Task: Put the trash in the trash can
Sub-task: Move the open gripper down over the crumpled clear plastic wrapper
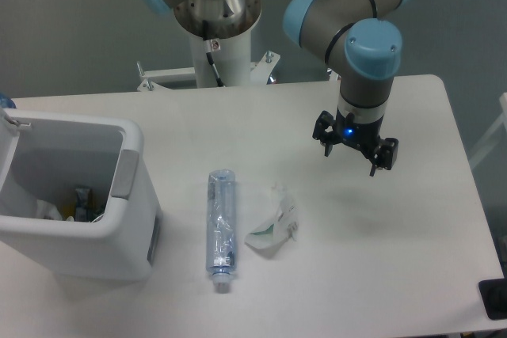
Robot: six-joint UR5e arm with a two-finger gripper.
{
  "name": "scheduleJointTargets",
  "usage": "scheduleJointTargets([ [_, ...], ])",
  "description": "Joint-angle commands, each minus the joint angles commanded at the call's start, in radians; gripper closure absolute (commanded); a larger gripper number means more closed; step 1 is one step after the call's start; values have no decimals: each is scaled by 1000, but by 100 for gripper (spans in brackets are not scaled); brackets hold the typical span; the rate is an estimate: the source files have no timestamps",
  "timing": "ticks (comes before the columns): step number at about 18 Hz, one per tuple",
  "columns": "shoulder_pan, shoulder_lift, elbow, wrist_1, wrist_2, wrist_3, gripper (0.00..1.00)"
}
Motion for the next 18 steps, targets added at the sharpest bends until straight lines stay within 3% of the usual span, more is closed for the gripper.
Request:
scheduleJointTargets([
  [11,-49,-15,-8,29,-12,0,0],
  [18,-167,-83,-15,31,-12,-115,0],
])
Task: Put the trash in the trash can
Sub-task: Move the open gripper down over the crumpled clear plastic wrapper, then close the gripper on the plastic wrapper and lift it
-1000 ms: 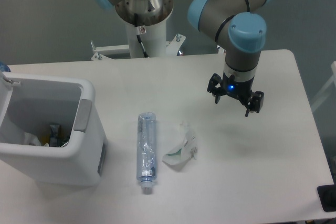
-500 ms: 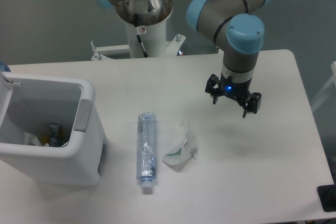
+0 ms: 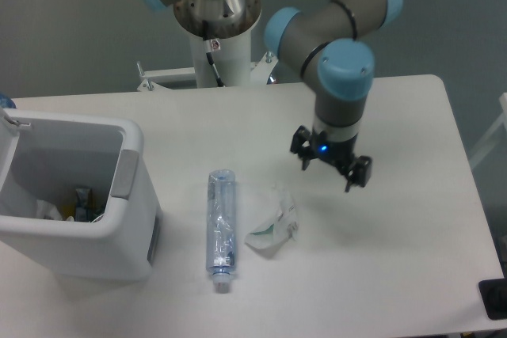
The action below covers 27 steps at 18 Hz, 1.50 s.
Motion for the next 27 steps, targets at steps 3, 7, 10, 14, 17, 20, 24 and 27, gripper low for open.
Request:
scheduleJointTargets([
  [3,-40,0,-46,0,2,-32,0],
  [7,-45,-44,-40,5,3,-38,39],
  [10,-45,-49,-29,26,2,-40,100],
  [14,-45,-48,-19,64,2,-66,100],
  [17,-43,-48,11,64,-2,-92,100],
  [20,-43,-51,46,66,-5,-135,100],
  [24,-31,-66,123,69,-50,-186,100],
  [27,-11,-55,161,69,-112,-224,100],
])
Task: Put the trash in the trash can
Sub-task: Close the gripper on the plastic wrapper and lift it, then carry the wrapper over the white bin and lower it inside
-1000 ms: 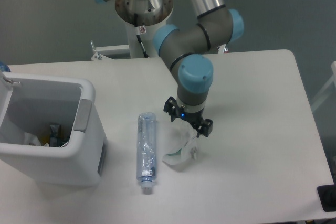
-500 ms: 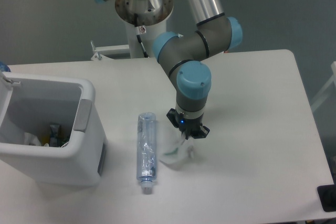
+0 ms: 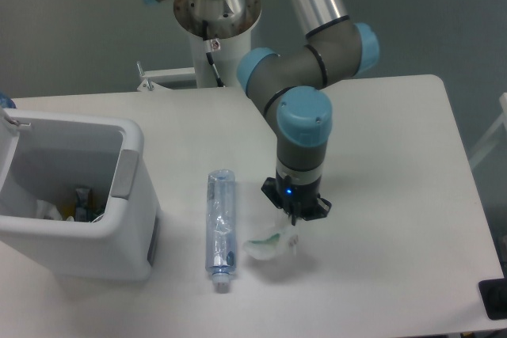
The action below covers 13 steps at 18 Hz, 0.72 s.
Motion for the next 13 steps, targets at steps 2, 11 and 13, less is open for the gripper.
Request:
scheduleJointTargets([
  [2,14,17,12,0,-58,-37,100],
  [11,48,123,84,0,-353,-192,100],
  [13,34,147,91,0,-406,-212,100],
])
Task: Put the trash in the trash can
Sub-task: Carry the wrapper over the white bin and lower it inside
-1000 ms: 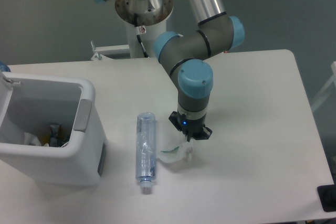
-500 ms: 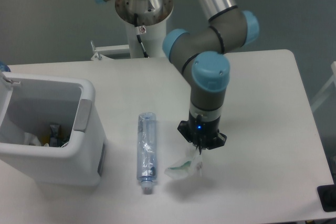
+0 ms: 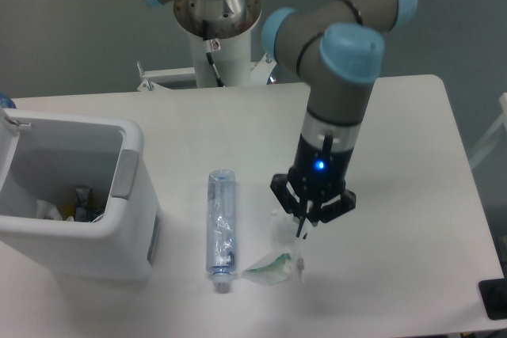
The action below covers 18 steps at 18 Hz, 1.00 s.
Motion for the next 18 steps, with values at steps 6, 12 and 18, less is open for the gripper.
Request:
scheduleJointTargets([
  [6,-93,75,-5,0,-100,-90,100],
  [12,-161,147,-49,0,-109,-138,100],
  [18,-178,236,-143,2,-146,-200,100],
])
